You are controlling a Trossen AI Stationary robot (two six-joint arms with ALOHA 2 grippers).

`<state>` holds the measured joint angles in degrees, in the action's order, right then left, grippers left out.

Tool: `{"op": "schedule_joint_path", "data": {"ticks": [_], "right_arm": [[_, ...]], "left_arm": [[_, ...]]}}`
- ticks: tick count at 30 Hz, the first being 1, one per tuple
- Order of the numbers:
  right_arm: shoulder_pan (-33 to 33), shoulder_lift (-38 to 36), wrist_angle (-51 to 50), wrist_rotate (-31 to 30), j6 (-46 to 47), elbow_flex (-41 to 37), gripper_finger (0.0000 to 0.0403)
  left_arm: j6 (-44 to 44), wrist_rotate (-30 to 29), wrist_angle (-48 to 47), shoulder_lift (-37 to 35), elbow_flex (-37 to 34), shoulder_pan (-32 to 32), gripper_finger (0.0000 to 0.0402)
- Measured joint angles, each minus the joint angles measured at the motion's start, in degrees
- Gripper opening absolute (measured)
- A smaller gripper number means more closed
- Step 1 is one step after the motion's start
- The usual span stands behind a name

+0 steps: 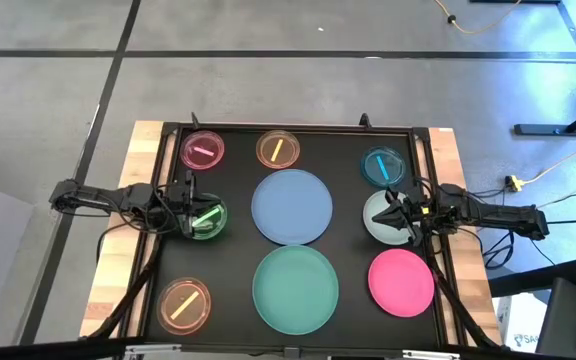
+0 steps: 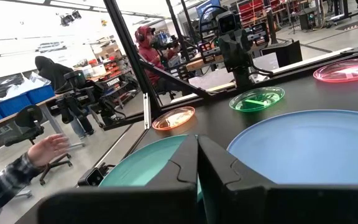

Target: Stack plastic plates

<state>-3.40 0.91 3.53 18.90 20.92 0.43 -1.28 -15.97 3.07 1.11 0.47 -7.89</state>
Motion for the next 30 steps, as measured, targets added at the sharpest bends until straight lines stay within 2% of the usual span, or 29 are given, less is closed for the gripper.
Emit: {"op": "schedule_joint_path", "data": {"ticks": [26, 30], "right_arm": [[0.0, 0.0, 0.0, 0.0, 0.0, 0.0, 0.0001], [0.0, 0.0, 0.0, 0.0, 0.0, 0.0, 0.0001]], "left_arm": [[0.0, 0.0, 0.0, 0.0, 0.0, 0.0, 0.0008], [1.1, 0.0, 2.6, 0.0, 0.0, 0.0, 0.0008]]}}
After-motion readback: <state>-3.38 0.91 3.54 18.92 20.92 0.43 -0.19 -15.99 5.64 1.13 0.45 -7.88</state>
